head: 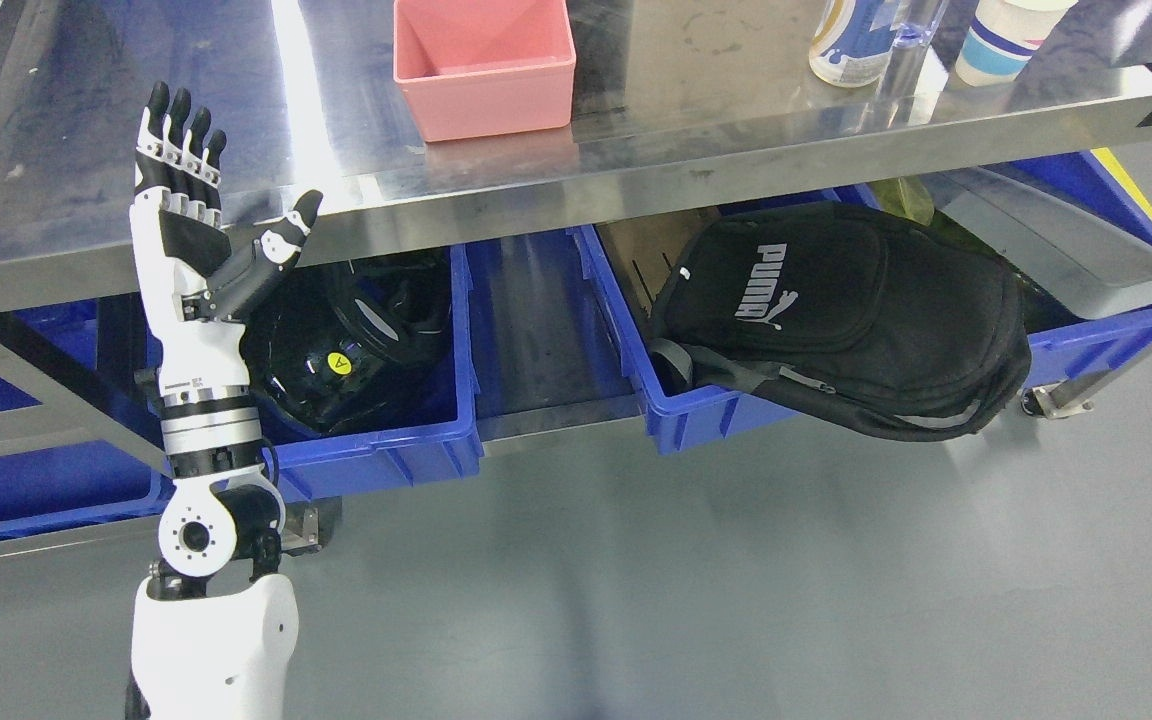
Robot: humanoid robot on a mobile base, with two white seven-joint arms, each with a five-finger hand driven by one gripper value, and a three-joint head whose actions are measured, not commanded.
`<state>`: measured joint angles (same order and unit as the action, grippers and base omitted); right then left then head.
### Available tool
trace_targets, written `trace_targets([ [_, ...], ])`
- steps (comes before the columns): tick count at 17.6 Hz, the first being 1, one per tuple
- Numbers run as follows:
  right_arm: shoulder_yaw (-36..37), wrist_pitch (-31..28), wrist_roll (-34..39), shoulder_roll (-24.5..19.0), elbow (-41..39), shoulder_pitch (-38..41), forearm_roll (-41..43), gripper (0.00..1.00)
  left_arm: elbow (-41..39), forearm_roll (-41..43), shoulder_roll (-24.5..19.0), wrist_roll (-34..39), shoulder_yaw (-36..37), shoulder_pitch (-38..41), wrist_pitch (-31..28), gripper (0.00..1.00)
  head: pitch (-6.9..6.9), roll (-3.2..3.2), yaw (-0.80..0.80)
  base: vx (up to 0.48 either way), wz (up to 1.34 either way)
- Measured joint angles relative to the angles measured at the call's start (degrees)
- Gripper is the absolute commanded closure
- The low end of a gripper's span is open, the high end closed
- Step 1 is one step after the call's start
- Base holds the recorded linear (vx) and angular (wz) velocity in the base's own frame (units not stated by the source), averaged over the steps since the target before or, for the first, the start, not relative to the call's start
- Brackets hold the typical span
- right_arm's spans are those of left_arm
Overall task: Place storage box into left shelf container
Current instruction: 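Raise the left hand with fingers open toward the table top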
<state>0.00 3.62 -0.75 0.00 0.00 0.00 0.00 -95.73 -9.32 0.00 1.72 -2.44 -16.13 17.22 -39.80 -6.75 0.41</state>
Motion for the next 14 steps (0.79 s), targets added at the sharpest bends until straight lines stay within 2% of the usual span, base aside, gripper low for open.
trace_targets([
  [11, 0.0, 0.1, 0.0, 0.0, 0.0, 0.0, 0.0, 0.0, 0.0, 0.0, 0.0, -0.5, -0.3, -1.6, -0.8, 0.0, 0.0, 0.0, 0.0, 0.0, 0.0],
  [14, 0.0, 0.1, 0.0, 0.0, 0.0, 0.0, 0.0, 0.0, 0.0, 0.0, 0.0, -3.5, -0.4, -2.4, -1.4, 0.0, 0.0, 0.0, 0.0, 0.0, 0.0],
])
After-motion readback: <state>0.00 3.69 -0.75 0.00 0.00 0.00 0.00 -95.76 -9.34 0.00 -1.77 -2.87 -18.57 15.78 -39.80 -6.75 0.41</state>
